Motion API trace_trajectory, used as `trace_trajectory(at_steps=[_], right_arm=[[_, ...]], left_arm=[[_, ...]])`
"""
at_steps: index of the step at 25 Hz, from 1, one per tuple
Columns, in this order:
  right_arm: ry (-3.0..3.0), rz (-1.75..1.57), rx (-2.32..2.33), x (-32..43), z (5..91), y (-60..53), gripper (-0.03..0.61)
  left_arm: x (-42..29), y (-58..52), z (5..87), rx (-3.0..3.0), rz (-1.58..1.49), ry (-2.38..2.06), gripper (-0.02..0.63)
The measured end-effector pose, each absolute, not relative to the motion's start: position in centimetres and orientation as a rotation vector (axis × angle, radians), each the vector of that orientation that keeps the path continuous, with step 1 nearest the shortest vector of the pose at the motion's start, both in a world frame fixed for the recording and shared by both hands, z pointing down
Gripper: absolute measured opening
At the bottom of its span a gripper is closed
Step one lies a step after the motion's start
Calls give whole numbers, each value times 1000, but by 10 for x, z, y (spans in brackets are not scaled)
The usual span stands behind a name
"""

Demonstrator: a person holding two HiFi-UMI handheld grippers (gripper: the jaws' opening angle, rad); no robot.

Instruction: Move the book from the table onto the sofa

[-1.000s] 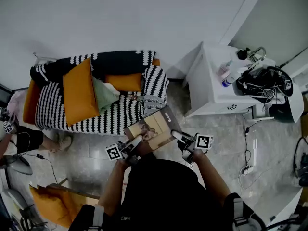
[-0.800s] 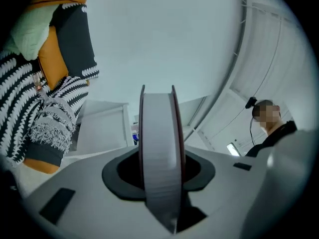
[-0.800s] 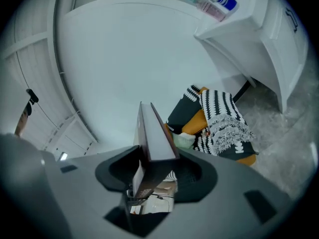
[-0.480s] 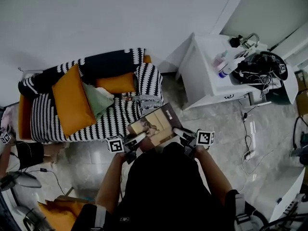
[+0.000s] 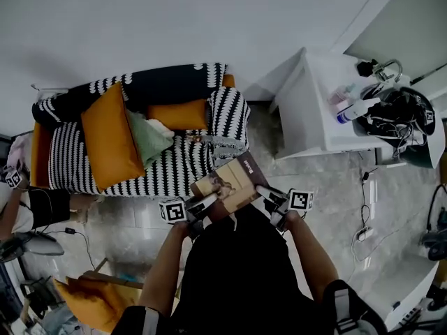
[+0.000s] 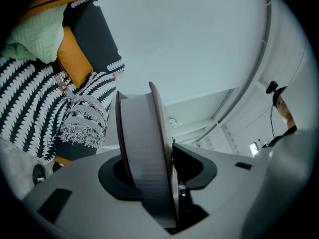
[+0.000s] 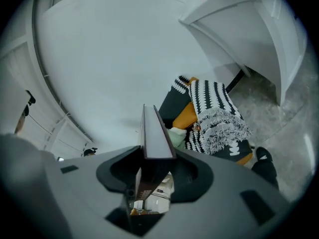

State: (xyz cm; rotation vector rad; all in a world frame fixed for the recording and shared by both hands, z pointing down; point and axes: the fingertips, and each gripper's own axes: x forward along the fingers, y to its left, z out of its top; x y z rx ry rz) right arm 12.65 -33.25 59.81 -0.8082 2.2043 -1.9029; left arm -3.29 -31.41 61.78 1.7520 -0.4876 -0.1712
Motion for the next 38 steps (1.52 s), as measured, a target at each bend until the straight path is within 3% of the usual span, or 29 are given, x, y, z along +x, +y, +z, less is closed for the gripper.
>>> trace_trajectory(at_steps=[9, 15, 23, 38], right_arm=[[1981, -2022, -721, 151, 681, -392, 152], [1988, -2157, -696, 143, 747, -430, 154], [2001, -2211, -678, 140, 808, -481, 158], [1897, -2176, -617, 159, 836, -488, 168]], left_arm=[[-33, -351, 675, 1424, -342, -425, 179], [-48, -379, 745, 1506, -146, -574, 179], [-45, -424, 806, 1460, -176, -623, 183], [-35, -410, 839, 1490, -88, -514, 183]])
